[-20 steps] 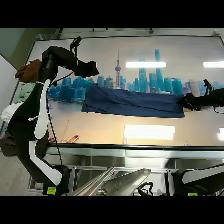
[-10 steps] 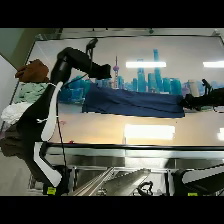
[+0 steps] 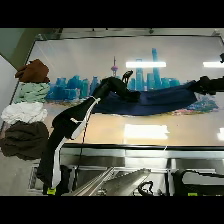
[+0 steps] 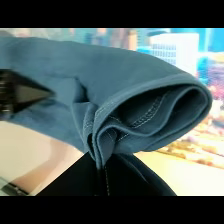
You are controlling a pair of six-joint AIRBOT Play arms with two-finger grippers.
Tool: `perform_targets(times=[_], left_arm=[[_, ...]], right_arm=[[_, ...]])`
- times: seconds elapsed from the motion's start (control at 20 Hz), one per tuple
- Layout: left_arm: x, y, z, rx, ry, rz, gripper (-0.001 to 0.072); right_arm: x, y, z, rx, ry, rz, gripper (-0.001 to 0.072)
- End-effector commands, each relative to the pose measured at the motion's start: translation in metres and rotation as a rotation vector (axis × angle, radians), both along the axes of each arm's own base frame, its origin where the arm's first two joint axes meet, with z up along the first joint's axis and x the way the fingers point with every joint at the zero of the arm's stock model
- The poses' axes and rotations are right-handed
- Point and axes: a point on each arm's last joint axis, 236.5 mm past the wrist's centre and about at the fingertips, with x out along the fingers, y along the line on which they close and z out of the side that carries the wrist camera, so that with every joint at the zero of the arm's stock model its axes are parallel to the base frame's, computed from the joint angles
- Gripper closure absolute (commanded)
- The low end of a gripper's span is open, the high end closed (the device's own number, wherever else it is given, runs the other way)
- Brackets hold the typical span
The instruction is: Fold the shirts.
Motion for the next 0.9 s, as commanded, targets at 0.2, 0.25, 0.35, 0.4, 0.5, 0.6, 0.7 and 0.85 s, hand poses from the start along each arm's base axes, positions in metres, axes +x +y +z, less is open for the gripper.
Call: perform_targets(times=[0.2, 0.25, 0.35, 0.4, 0.5, 0.6, 0.7, 0.85], left_arm=[[-0.02, -0.041, 0.005, -0.094, 0.063, -0.032, 0.0689], [-0.017, -0.034, 0.023, -0.102, 0.051, -0.039, 0.0689], [-0.001, -0.008, 0.08, -0.137, -0.008, -0.048, 0.0689], [0.006, 0.011, 0.117, -0.155, -0.04, -0.044, 0.0689], [0.013, 0.06, 0.194, -0.183, -0.123, -0.037, 0.0689], [0.017, 0.117, 0.276, -0.212, -0.248, 0.021, 0.0689], [0.012, 0.176, 0.356, -0.233, -0.407, 0.111, 0.0689], [-0.011, 0.253, 0.439, -0.22, -0.604, 0.243, 0.0689]], right_arm=[[-0.016, 0.035, 0.049, 0.012, -0.033, 0.07, 0.0697], [-0.017, 0.041, 0.049, 0.015, -0.028, 0.08, 0.0697], [-0.017, 0.052, 0.051, 0.023, -0.018, 0.091, 0.0697], [-0.018, 0.061, 0.053, 0.035, -0.016, 0.101, 0.0697], [-0.016, 0.093, 0.066, 0.076, -0.054, 0.15, 0.0697], [-0.006, 0.138, 0.076, 0.107, -0.117, 0.194, 0.0697], [0.01, 0.202, 0.076, 0.107, -0.196, 0.223, 0.0697], [0.028, 0.322, 0.061, 0.132, -0.324, 0.242, 0.0696]])
